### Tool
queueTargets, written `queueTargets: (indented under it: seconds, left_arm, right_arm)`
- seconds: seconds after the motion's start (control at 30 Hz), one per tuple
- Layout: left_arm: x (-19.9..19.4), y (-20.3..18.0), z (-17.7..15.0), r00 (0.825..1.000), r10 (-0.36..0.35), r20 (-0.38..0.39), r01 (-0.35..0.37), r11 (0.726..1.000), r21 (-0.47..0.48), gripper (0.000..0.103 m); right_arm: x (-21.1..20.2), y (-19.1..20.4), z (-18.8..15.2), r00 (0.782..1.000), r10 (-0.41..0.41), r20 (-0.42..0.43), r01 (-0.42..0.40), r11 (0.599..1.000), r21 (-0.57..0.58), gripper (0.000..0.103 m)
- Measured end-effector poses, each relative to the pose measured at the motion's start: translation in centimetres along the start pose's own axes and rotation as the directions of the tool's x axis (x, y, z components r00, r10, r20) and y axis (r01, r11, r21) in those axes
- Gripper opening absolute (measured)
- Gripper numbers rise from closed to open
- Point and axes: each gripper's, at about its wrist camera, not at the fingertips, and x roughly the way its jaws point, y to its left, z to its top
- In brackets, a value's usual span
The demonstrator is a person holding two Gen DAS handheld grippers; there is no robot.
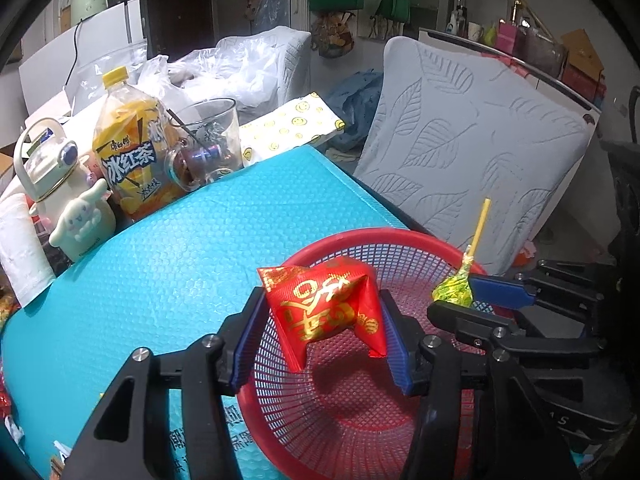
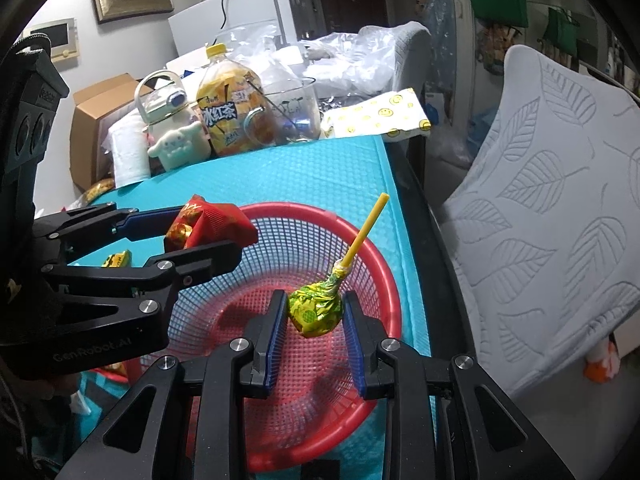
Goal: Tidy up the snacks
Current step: 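Open both tools to drop the candy and lollipop into the basket, then move both tools back toward the snack pile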
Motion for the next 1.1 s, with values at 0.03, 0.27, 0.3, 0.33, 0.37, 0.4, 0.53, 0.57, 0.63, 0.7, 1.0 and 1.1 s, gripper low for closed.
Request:
queueTargets:
  seconds: [0.03,0.27,0.3,0.33,0.37,0.4,0.53,0.57,0.63,0.7,1.0,1.1]
  left_arm:
    - [0.1,0.0,0.0,1.000,0.008,-0.007,-0.008,1.000,0.000,0.058]
    - [0.4,0.3,0.0,0.998,0.044,-0.035,-0.045,0.999,-0.017,0.075]
    - [0.3,0.3,0.0,0.998,0.044,-0.035,-0.045,0.999,-0.020,0.075]
    - [0.1,0.3,0.0,0.998,0.044,-0.034,-0.045,0.999,-0.021,0.075]
    - [0.0,0.3,0.0,0.998,0.045,-0.033,-0.046,0.999,-0.021,0.075]
    - [-0.1,0.2,0.0,0.999,0.044,-0.031,-0.045,0.999,-0.021,0.075]
    - [-1.1,0.0,0.0,0.999,0.036,-0.018,-0.036,0.999,-0.019,0.076]
    - [-1.4,0.0,0.0,0.999,0.037,-0.014,-0.037,0.999,-0.019,0.076]
    - [-2.1,0.0,0.0,0.999,0.034,-0.003,-0.034,0.999,-0.022,0.076]
    - [-2.8,-0.1,0.0,0.999,0.032,0.006,-0.032,0.999,-0.026,0.075]
    - [-7.1,0.0,-0.6,0.996,0.044,0.072,-0.041,0.998,-0.039,0.076]
    - [-8.4,0.0,-0.9,0.995,0.049,0.092,-0.045,0.998,-0.041,0.076]
  right_arm:
    - [0.1,0.0,0.0,1.000,-0.005,-0.003,0.005,1.000,-0.001,0.029]
    - [-0.4,-0.2,-0.2,1.000,-0.014,0.001,0.014,1.000,0.013,0.044]
    - [-0.5,-0.2,-0.2,1.000,-0.019,0.002,0.019,1.000,0.013,0.045]
    - [-0.6,-0.2,-0.3,1.000,-0.023,0.004,0.023,1.000,0.013,0.045]
    - [-0.8,-0.2,-0.3,1.000,-0.024,0.006,0.023,1.000,0.013,0.045]
    - [-0.9,-0.1,-0.4,1.000,-0.026,0.008,0.025,1.000,0.014,0.045]
    - [-1.7,-0.1,-0.3,0.999,-0.035,0.021,0.035,0.999,0.019,0.045]
    - [-1.9,0.0,-0.3,0.999,-0.037,0.025,0.036,0.999,0.020,0.045]
    - [-2.4,0.1,-0.3,0.999,-0.039,0.035,0.039,0.999,0.020,0.045]
    - [-3.0,0.3,-0.3,0.998,-0.044,0.047,0.043,0.999,0.019,0.045]
    - [-5.9,2.1,-0.2,0.993,-0.048,0.105,0.048,0.999,0.005,0.045]
    - [-7.0,2.9,-0.5,0.991,-0.046,0.127,0.047,0.999,-0.002,0.045]
